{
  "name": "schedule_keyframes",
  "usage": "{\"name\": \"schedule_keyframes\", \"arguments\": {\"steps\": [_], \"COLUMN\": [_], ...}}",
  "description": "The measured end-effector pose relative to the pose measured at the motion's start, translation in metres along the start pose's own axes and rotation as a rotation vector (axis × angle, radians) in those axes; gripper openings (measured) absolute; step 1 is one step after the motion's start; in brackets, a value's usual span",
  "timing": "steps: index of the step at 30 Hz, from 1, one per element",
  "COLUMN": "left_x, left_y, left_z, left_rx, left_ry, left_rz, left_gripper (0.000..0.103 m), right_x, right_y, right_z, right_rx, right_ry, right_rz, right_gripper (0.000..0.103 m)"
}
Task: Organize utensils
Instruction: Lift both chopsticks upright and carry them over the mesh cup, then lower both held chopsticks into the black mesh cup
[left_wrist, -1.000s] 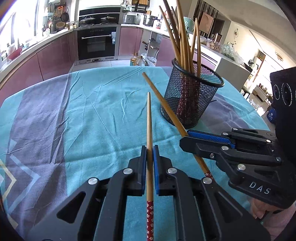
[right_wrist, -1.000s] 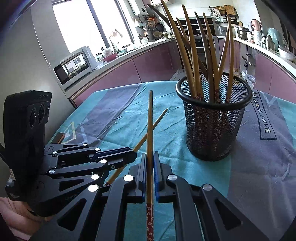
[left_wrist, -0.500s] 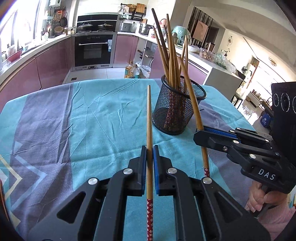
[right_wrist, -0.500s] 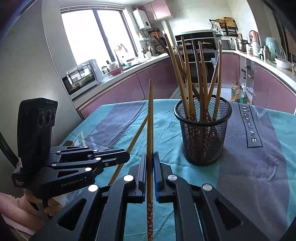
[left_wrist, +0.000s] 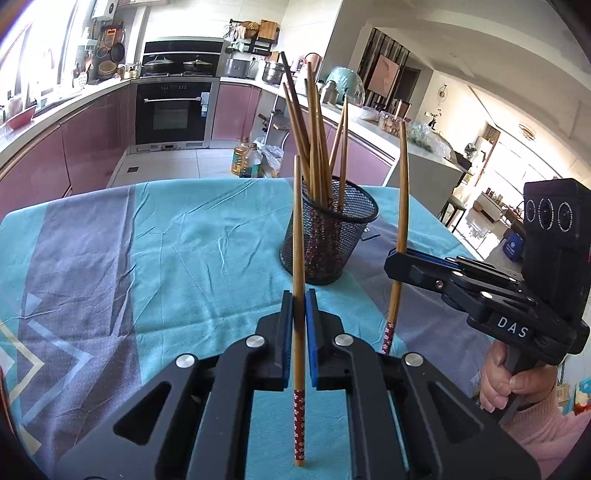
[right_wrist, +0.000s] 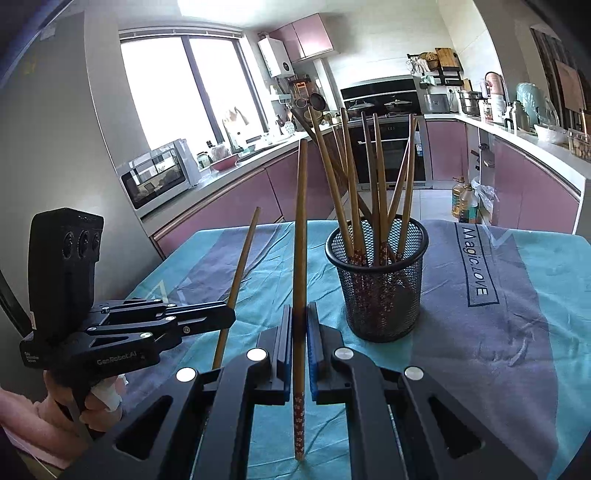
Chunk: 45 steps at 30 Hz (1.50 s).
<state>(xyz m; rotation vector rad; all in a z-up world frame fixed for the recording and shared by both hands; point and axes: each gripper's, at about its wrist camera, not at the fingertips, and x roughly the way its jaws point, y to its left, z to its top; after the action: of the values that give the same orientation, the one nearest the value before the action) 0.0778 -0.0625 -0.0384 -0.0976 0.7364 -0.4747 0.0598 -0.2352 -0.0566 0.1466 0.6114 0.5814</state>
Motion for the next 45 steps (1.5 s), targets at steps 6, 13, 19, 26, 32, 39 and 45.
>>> {"name": "schedule_keyframes", "arguments": {"steps": [6,13,19,26,32,39,45], "left_x": [-0.004,-0.006,-0.008,-0.007,-0.006,-0.006,-0.007], "left_y": [-0.008,-0.011,-0.012,-0.011,-0.014,-0.016,-0.017], "left_z": [0.004,0.007,0.009,0.016,0.020,0.024,0.027], "left_rx": [0.015,0.026,0.029,0.021,0.029,0.039,0.044], "left_ry": [-0.018,-0.036,-0.047,-0.056,-0.067,-0.074,-0.084], "left_rz": [-0.015,-0.024,-0.026,-0.034,-0.035,-0.034,-0.034], "left_gripper": [0.008,0.008,0.008,0.008,0.008,0.008,0.008], "right_x": [-0.006,-0.011,-0.016,-0.021,-0.022,-0.024,-0.028], "right_y": [-0.004,-0.007,-0.006,-0.005,-0.007,-0.009,-0.009], "right_z": [0.003,0.007,0.011,0.017,0.023,0.027,0.030], "right_rx": [0.007,0.013,0.013,0.005,0.003,-0.002,-0.005], "right_ry": [-0.023,-0.038,-0.055,-0.073,-0.086,-0.095,-0.108], "right_rz": [-0.004,-0.006,-0.008,-0.012,-0.021,-0.027,-0.035], "right_gripper": [0.006,0.006,0.006,0.006,0.006,0.006,0.006]}}
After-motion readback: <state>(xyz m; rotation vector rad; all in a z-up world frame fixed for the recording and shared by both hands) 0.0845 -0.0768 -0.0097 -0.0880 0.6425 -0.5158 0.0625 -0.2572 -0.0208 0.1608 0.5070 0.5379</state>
